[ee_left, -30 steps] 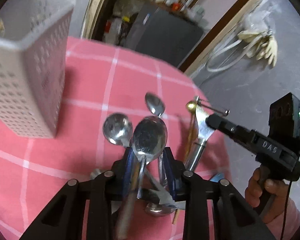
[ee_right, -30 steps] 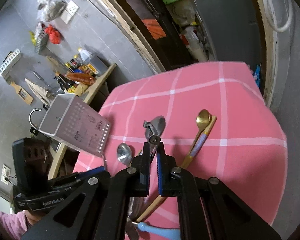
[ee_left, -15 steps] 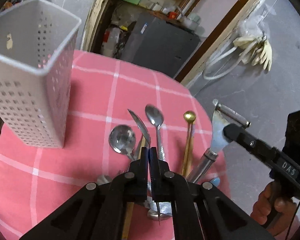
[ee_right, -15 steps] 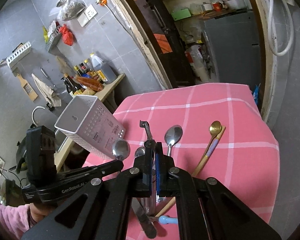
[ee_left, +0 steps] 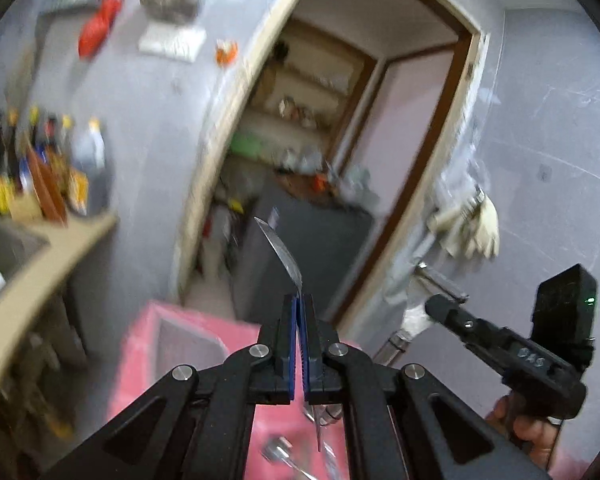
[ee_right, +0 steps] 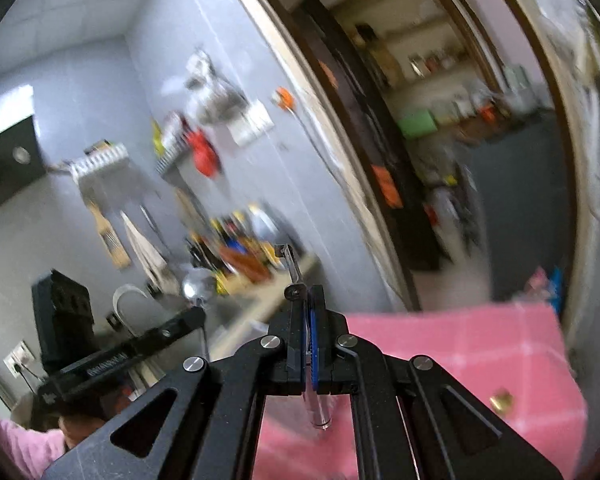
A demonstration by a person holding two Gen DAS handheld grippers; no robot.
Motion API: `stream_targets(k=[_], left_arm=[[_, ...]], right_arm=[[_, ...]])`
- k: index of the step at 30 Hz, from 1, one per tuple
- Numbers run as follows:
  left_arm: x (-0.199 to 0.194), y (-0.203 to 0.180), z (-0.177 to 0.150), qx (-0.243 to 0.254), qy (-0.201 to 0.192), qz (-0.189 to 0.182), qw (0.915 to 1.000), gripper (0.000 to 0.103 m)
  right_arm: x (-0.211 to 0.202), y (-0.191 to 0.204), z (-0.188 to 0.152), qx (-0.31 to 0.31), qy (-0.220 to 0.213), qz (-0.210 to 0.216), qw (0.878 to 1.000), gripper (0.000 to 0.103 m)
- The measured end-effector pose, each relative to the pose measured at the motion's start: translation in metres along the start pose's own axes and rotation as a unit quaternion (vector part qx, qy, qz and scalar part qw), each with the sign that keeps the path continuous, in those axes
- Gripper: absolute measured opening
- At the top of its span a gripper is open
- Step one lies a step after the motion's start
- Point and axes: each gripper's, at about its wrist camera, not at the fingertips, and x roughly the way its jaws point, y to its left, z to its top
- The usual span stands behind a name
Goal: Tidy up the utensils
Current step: 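Lift both held utensils up and carry them over the white holder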
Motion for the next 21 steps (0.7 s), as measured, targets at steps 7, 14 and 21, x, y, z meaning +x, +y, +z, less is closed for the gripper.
stream_targets(k=[7,14,21], left_arm=[[0.031,0.066,0.012,-0.036,-0.012,0.019,0.9991,0.002],[0.045,0.077,-0.012,-0.016,-0.002,0.037,0.9992,0.002],[0.048,0.074,-0.028,0.025,0.014,0.047,0.9985,0.003]], right_arm=[[0.071,0.036,-0.005,-0.03,-0.014,0.047,0.998,0.002],[0.107,0.042,-0.041,-0.054,0.038,0.038,0.997,0.002],[0.123,0.035,-0.062,-0.05,0.079,0.03,0.995,0.002]])
